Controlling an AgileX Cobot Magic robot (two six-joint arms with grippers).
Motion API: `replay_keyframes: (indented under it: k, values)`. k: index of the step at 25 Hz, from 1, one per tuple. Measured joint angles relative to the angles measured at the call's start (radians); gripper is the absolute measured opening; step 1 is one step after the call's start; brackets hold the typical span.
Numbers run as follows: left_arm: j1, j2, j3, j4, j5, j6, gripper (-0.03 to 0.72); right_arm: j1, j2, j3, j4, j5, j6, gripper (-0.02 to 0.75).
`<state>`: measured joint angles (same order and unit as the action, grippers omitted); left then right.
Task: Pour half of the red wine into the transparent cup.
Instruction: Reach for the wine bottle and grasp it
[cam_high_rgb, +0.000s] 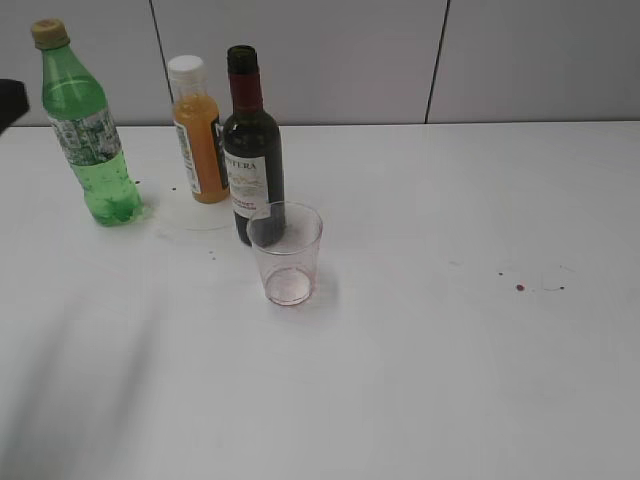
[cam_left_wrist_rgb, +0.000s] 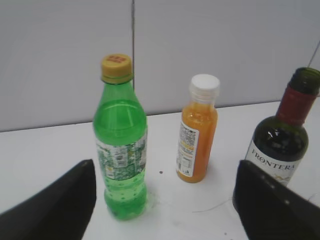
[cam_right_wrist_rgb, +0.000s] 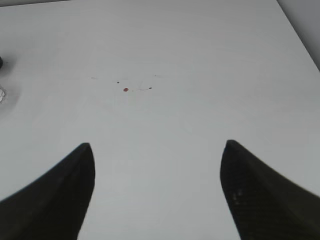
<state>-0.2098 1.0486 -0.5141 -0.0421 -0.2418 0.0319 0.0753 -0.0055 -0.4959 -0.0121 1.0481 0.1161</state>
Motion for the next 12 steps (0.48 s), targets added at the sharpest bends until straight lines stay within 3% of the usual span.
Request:
replay_keyframes:
  k: [12]
  values:
    - [-0.011,0.454,-0.001,0.411,-0.537,-0.253,0.648,0.0,0.0,0.0,0.003,0.0,0.002,0.591]
